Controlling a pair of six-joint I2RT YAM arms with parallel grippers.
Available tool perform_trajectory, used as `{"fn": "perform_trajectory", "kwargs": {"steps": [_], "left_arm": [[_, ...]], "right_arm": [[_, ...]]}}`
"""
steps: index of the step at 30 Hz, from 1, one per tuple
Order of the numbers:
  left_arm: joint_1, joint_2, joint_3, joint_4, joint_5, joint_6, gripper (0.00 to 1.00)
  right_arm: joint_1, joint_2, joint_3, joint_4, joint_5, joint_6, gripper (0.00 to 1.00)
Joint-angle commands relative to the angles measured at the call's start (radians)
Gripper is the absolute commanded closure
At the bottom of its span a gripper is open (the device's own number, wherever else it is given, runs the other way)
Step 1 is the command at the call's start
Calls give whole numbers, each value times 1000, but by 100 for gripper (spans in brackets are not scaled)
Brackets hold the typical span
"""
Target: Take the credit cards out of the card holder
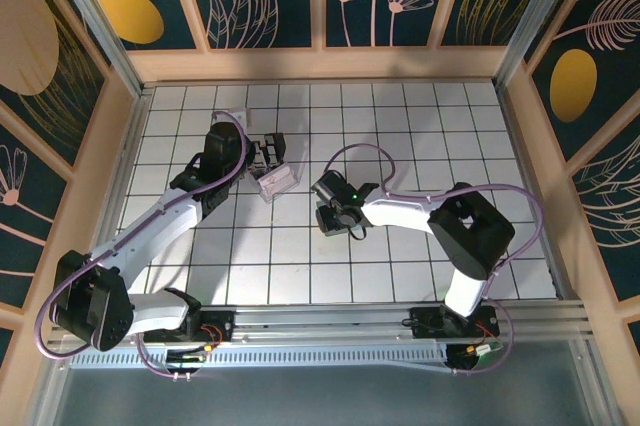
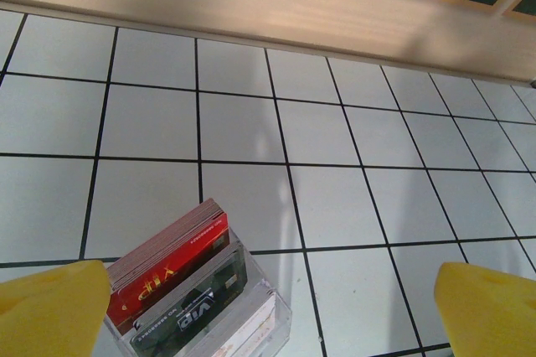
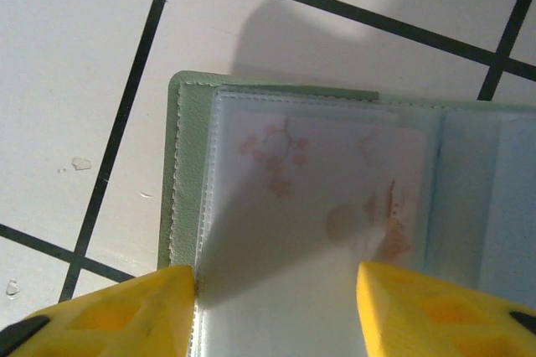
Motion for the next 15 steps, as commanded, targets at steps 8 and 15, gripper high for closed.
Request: {"fn": "perform_trajectory", "kwargs": {"steps": [8,15], "left_arm": [[5,-14,-3,-8,-18,-4,1],[5,-18,1,-16,-27,3,1]], "right_arm": [[7,31,-12,-39,39,25,63],[5,6,1,-33,39,20,69]]}}
